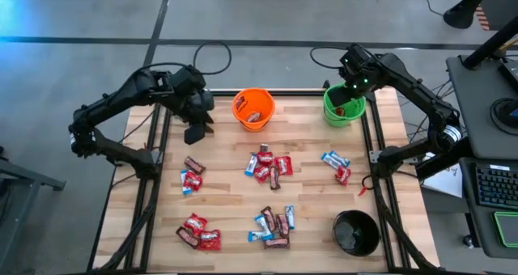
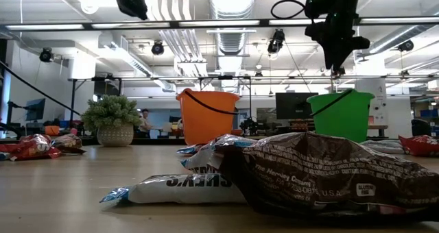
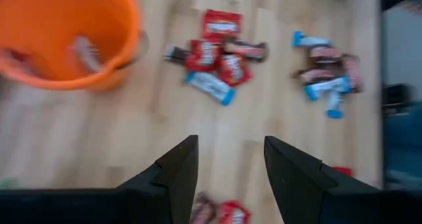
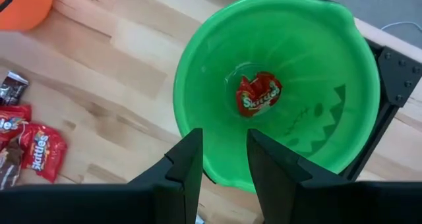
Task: Sort candy
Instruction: Put the brown chocolate into the black bucket
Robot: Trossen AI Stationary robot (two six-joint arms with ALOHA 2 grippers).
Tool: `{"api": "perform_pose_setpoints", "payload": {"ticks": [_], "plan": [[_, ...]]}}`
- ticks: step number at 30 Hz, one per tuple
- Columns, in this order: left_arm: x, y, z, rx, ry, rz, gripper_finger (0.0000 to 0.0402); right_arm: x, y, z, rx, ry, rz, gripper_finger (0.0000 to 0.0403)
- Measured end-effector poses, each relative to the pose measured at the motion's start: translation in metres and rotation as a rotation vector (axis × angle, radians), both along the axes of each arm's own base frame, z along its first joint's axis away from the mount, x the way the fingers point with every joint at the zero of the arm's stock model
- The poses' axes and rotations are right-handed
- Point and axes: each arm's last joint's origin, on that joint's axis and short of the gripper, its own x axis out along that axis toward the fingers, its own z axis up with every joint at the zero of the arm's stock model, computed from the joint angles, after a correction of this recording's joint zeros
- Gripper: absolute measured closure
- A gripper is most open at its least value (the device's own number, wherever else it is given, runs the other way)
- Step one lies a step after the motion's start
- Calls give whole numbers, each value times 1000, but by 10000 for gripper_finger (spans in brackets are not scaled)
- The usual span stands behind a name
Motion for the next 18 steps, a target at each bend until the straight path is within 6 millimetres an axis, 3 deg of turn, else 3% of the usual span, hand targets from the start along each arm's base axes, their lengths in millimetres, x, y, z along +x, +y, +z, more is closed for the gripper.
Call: {"api": "perform_pose_setpoints", "payload": {"ticks": [5,12,18], "plan": [[14,0,11,-175,-50,-38,246,0,0,12,-39,-25,15,293],[26,4,51,-141,-71,-87,246,0,0,20,-70,-33,50,293],[38,10,68,-55,-60,-73,246,0,0,20,-76,-25,76,293]]}}
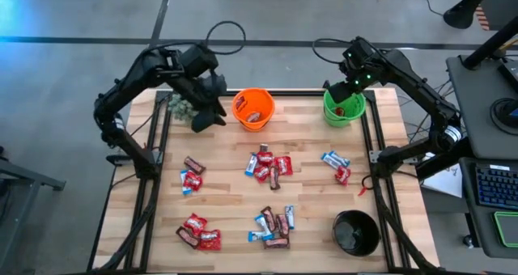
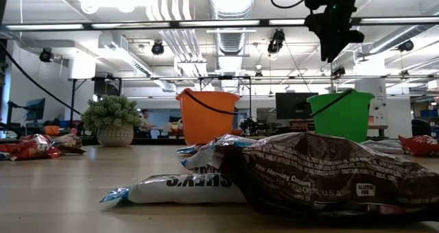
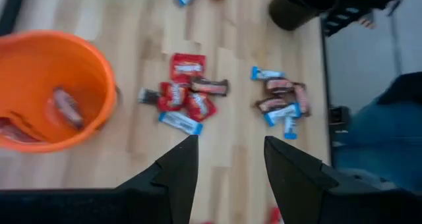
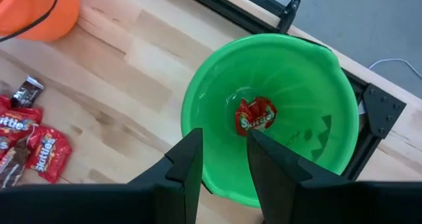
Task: Sort candy
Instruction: Put the brown chocolate into the black bucket
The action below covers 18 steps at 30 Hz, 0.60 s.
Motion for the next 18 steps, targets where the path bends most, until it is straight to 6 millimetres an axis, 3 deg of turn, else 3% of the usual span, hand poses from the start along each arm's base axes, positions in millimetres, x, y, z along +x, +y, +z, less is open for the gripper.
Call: {"api": "perform_pose_setpoints", "payload": {"ticks": [5,13,18], "plan": [[12,8,-8,84,56,40,246,0,0,0,-1,7,14,293],[25,11,-41,22,191,57,246,-4,5,-2,42,54,42,293],[27,10,-47,-22,221,87,245,-4,5,-2,33,58,64,293]]}}
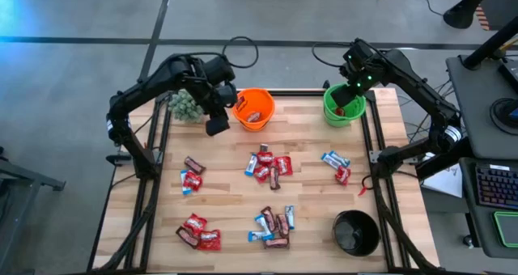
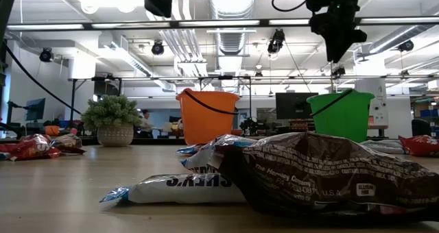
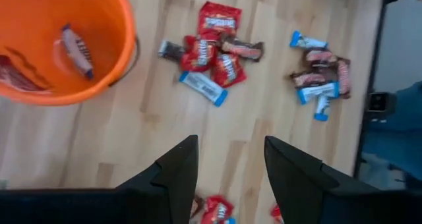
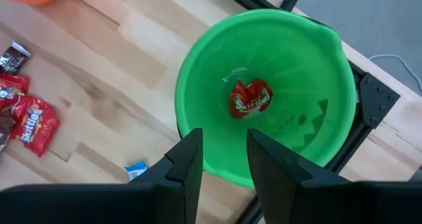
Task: Sort candy
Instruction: Put the brown chocolate into the black bucket
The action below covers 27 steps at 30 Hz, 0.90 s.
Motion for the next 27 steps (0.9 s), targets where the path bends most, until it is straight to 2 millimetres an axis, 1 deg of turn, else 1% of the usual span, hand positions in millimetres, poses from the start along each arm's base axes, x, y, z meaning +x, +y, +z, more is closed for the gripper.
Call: {"api": "perform_pose_setpoints", "payload": {"ticks": [3,6,10,13,27], "plan": [[0,-2,4,-54,-26,3,233,0,0,0,-3,2,2,293],[-1,-5,9,-100,-54,7,213,0,0,0,-8,8,12,293],[-2,-8,16,-65,-82,-14,182,0,0,0,-11,8,14,293],[-3,-7,19,-45,-86,-10,166,0,0,0,-13,13,30,293],[-3,-7,19,-41,-88,-18,162,-1,0,0,-13,26,62,293]]}}
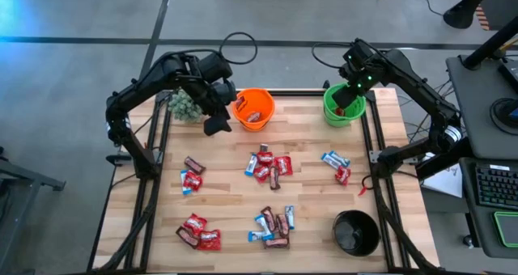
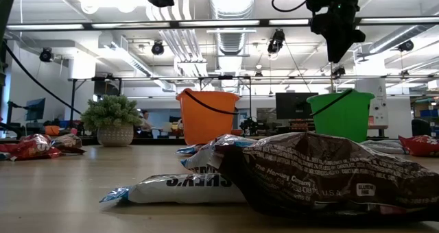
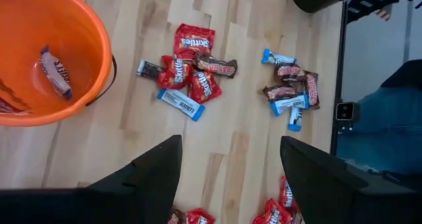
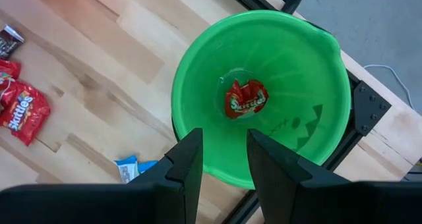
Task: Sort candy
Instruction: Put the brown chocolate into the black bucket
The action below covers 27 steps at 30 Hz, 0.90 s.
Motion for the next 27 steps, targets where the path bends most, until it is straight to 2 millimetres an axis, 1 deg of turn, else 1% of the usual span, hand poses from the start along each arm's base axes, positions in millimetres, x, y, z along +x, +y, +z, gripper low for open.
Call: {"api": "perform_pose_setpoints", "payload": {"ticks": [12,18,27], "plan": [[0,0,0,-8,5,14,162,0,0,0,0,2,3,293],[1,1,-1,76,29,26,162,0,0,0,1,2,3,293],[1,0,-2,67,34,45,162,-1,2,-1,15,16,10,294]]}}
